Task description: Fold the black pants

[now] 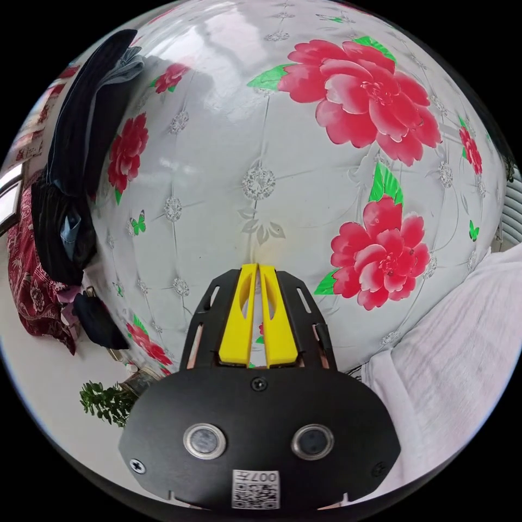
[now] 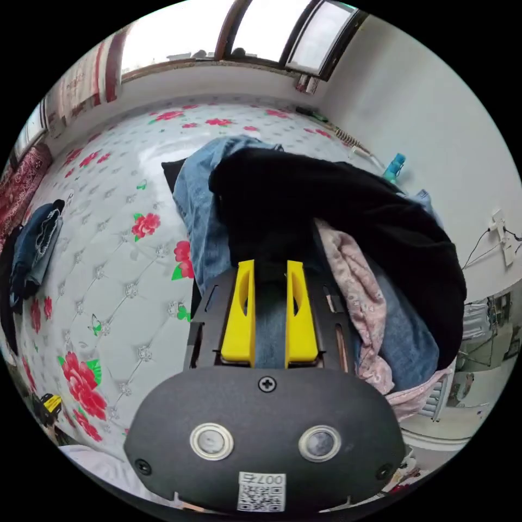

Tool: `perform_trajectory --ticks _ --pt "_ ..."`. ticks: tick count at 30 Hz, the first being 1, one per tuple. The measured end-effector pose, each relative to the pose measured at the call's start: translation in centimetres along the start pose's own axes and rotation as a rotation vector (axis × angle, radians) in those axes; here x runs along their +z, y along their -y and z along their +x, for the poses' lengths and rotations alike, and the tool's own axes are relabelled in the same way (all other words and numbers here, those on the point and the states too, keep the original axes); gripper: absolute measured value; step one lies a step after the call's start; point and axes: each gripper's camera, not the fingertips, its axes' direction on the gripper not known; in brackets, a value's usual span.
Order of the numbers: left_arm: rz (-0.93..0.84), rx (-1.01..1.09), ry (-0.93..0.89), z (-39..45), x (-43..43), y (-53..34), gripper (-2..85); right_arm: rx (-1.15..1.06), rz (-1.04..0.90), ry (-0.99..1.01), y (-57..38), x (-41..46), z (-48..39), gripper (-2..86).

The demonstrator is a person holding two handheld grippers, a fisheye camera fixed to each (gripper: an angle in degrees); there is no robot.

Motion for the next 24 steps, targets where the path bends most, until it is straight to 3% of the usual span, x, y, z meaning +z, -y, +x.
perform_trajectory --ticks 1,5,7,9,16,20,24 --pt "0.002 -0.001 -0.004 -0.2 0.0 -0.1 -0.9 -0.001 -0.025 0.004 -0.2 0.9 -0.1 4.9" --pt "0.034 -0.04 -0.064 -2.0 0.0 -1.2 -0.9 0.143 0.212 0.076 -5.2 -2.8 -0.7 2.2" --pt "0.055 -0.049 -0.095 -2.9 0.1 -1.9 -0.9 0.11 0.381 0.113 -8.6 -6.9 -2.2 1.6" --pt "0.081 -0.073 -0.138 -4.2 0.2 -2.8 -0.9 -0.025 0.507 0.23 -12.7 -12.3 -5.7 1.0" --pt "0.173 -0.222 -0.285 -7.8 0.2 -6.5 -0.9 -0.329 0.579 0.731 -20.9 -22.2 -18.7 0.4" --pt "0.469 -0.338 -0.581 -10.4 -1.7 -13.0 -0.9 -0.634 0.564 1.054 -26.1 -28.6 -31.0 0.2" --pt "0.687 -0.413 -0.642 -12.5 -2.6 -20.8 -0.4 -1.083 0.391 1.434 -35.8 -35.0 -46.8 0.7"
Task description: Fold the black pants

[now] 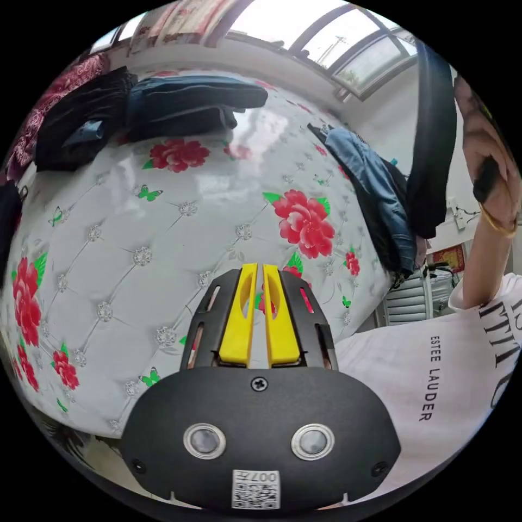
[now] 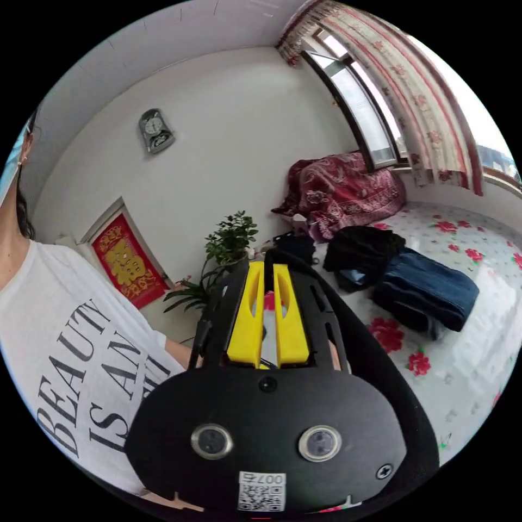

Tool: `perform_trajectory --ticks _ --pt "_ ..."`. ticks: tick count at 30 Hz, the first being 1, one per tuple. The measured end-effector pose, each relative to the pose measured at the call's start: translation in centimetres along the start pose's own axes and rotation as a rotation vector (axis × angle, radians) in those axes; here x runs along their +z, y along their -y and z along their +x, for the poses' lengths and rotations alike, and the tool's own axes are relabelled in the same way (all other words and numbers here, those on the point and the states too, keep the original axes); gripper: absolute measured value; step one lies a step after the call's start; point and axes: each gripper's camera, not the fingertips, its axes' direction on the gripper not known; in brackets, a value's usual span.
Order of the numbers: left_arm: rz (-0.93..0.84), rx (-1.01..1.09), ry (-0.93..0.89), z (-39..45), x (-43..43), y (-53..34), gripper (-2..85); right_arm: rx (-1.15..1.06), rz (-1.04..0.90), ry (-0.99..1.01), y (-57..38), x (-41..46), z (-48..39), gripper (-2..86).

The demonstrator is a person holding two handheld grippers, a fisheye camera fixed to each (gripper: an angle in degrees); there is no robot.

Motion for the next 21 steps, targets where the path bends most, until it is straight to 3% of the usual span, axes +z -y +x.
perform_trajectory --ticks 3,5,7,9,13,15,19,21 --pt "0.105 -0.097 -0.065 -3.2 -3.8 -3.0 -0.2 -0.106 -0.224 0.44 0.6 13.3 -7.7 1.7" --pt "0.141 -0.186 -0.064 -5.6 -5.5 -4.8 -0.4 -0.161 -0.37 0.533 -0.7 18.8 -11.3 2.8" --pt "0.168 -0.316 -0.039 -8.6 -7.0 -6.9 -0.8 -0.178 -0.49 0.499 -3.0 22.1 -12.5 3.8" --pt "0.158 -0.545 0.012 -13.1 -8.4 -10.4 -0.9 -0.127 -0.562 0.395 -5.8 23.7 -10.7 5.1" --pt "0.249 -0.749 -0.016 -18.1 -11.3 -16.0 -0.6 0.103 -0.515 0.178 -11.2 20.8 -2.8 5.8" --pt "0.283 -0.805 0.009 -19.7 -13.3 -18.2 0.1 0.328 -0.466 -0.056 -17.1 16.0 3.7 6.0" --pt "0.291 -0.678 0.029 -19.2 -14.6 -17.6 5.6 0.632 -0.391 -0.495 -25.8 5.7 11.3 6.8" --pt "0.249 -0.484 0.028 -16.7 -13.8 -14.7 9.1 0.711 -0.367 -0.723 -29.1 0.5 14.4 7.7"
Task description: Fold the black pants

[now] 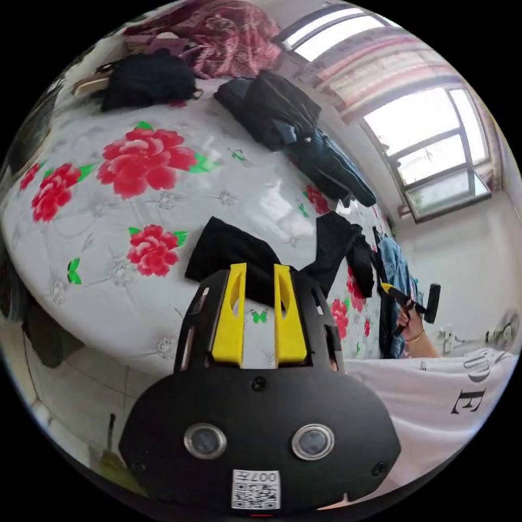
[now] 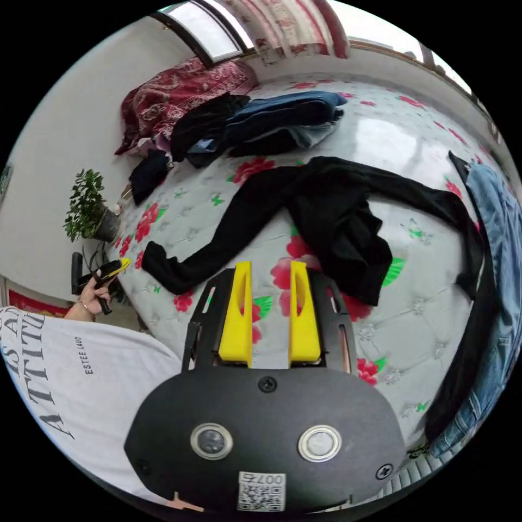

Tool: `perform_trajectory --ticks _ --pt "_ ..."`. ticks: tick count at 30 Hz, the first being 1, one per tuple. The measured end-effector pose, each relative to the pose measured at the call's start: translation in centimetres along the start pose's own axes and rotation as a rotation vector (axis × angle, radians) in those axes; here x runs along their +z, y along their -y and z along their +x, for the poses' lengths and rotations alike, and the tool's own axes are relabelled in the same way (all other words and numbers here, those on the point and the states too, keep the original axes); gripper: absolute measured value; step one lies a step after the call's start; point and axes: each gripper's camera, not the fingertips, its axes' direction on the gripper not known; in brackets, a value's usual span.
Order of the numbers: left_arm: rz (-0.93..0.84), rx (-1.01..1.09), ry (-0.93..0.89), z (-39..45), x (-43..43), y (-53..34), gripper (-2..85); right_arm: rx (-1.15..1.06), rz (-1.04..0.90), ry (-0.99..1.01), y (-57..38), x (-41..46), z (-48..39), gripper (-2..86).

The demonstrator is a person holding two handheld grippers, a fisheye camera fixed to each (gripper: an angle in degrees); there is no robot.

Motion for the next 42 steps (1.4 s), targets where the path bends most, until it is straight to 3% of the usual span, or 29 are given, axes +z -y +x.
perform_trajectory --ticks 5,7,9,10,11,14,17,20,21,24,28,31,33,36,39,42 --pt "-0.189 0.322 -0.037 8.6 6.9 0.6 12.4 0.024 -0.048 -0.119 1.8 4.4 5.5 7.8" --pt "-0.307 0.406 0.01 11.3 10.6 0.0 12.6 0.007 -0.139 -0.117 2.6 8.2 5.9 6.6" --pt "-0.43 0.469 0.172 13.3 14.9 -1.3 6.6 0.039 -0.242 -0.091 2.7 13.2 5.9 3.6" --pt "-0.386 0.49 0.247 13.8 14.8 -1.5 4.6 0.038 -0.172 -0.138 2.5 12.8 5.4 2.9" --pt "-0.334 0.561 0.361 14.5 15.1 -1.7 0.6 0.002 -0.161 -0.076 2.4 13.5 4.5 1.6" --pt "-0.321 0.665 0.456 14.3 15.5 -0.6 -0.6 -0.092 -0.268 0.216 2.0 16.9 0.6 0.4" --pt "-0.246 0.535 0.645 10.5 13.4 4.9 -0.8 -0.348 -0.34 0.449 1.2 18.5 -9.1 0.1" --pt "-0.056 0.306 0.611 7.0 6.1 12.0 -0.4 -0.785 -0.442 0.764 0.7 16.5 -21.2 0.4" --pt "0.027 0.249 0.572 6.4 2.9 14.0 0.1 -0.959 -0.469 0.81 0.0 15.2 -24.9 0.9" --pt "0.206 0.203 0.548 6.7 -3.3 15.9 4.5 -1.115 -0.441 0.784 -0.2 14.2 -27.8 2.2" --pt "0.234 0.193 0.627 7.1 -5.9 12.8 7.8 -0.873 -0.363 0.726 2.7 16.2 -22.3 3.4" --pt "0.177 0.175 0.562 6.0 -5.3 5.6 8.0 -0.615 -0.269 0.502 3.7 17.3 -13.5 4.0" --pt "0.032 0.162 0.524 4.9 -3.4 -1.7 8.0 -0.419 -0.227 0.229 4.2 16.9 -5.1 4.5" --pt "-0.174 0.148 0.411 4.9 -1.1 -10.4 8.7 -0.229 -0.176 -0.018 4.9 15.0 4.0 5.3" --pt "-0.298 0.221 0.291 7.3 0.8 -15.7 11.1 -0.171 -0.201 -0.08 5.9 15.8 8.4 5.9" --pt "-0.362 0.422 0.319 10.7 3.2 -17.3 12.1 -0.196 -0.286 -0.123 6.3 19.1 9.1 5.5"
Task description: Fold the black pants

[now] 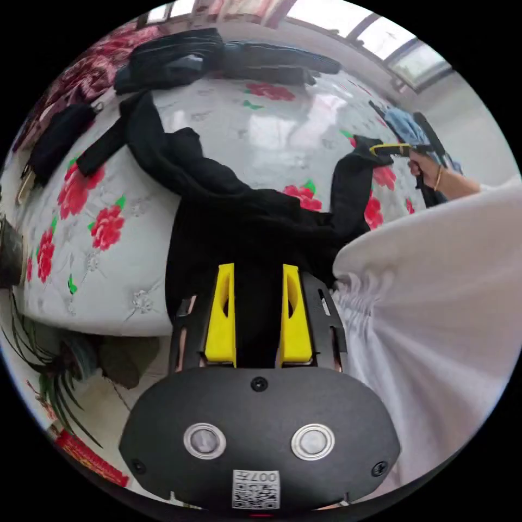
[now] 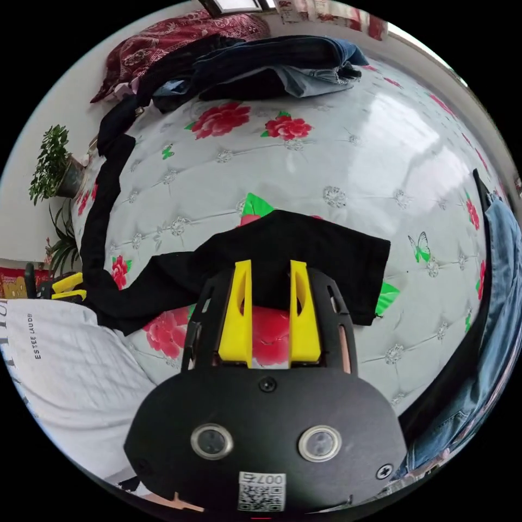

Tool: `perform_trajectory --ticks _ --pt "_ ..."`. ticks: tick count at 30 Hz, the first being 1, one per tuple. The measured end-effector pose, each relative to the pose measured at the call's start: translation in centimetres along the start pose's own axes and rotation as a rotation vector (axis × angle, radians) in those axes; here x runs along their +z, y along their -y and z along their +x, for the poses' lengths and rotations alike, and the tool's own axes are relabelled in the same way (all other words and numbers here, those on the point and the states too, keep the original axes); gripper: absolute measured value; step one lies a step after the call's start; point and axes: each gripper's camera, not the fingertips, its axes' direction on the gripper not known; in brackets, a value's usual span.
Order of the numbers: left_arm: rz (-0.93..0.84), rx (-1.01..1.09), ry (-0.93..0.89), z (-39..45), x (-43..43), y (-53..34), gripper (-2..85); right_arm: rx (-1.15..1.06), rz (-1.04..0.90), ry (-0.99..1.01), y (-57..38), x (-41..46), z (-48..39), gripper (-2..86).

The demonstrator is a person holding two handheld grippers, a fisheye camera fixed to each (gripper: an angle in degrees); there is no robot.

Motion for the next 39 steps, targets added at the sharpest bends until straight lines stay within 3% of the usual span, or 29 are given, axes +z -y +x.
perform_trajectory --ticks 3,7,12,16,18,20,24,27,33,34,36,37,39 --pt "-0.077 0.14 0.117 1.3 0.7 1.4 11.9 -0.02 -0.021 -0.06 0.1 0.1 -0.9 3.3" --pt "-0.093 0.078 0.046 -0.8 -0.3 1.7 9.4 -0.082 -0.227 -0.103 -3.7 0.7 -1.4 1.1" --pt "-0.077 0.027 -0.021 -2.9 -1.4 1.1 8.4 0.119 -0.579 -0.094 -16.1 0.6 2.9 0.6" --pt "-0.078 0.072 -0.005 -3.1 -2.0 1.1 8.3 0.23 -0.32 -0.16 -16.0 -7.2 2.6 0.9" --pt "-0.077 0.081 -0.013 -3.5 -2.4 1.0 8.2 0.147 -0.006 -0.094 -11.0 -12.4 -1.3 2.4" --pt "-0.079 0.087 -0.019 -3.9 -2.7 0.9 8.1 0.007 0.161 -0.039 -5.3 -14.2 -6.1 3.7" --pt "-0.065 0.116 -0.008 -4.3 -3.6 0.2 8.1 -0.379 0.297 0.151 10.4 -13.6 -21.2 7.0" --pt "-0.047 0.123 0.003 -4.6 -4.2 -0.4 7.9 -0.602 0.3 0.204 20.3 -12.3 -32.8 9.2" --pt "-0.019 0.099 0.004 -5.8 -5.4 -1.2 7.0 -0.849 0.186 0.093 31.6 -5.9 -48.2 9.1" --pt "-0.017 0.096 0.002 -6.0 -5.6 -1.3 6.9 -0.858 0.142 0.073 32.1 -4.6 -49.0 8.8" --pt "-0.012 0.085 -0.011 -6.7 -6.1 -1.4 6.6 -0.822 -0.123 -0.008 33.2 1.2 -49.8 6.5" --pt "-0.011 0.085 -0.015 -6.9 -6.2 -1.5 6.6 -0.806 -0.144 -0.008 33.0 1.6 -49.2 6.0" --pt "-0.002 0.091 -0.051 -8.0 -6.8 -1.7 6.3 -0.681 0.017 0.161 31.7 -2.0 -44.6 4.0"
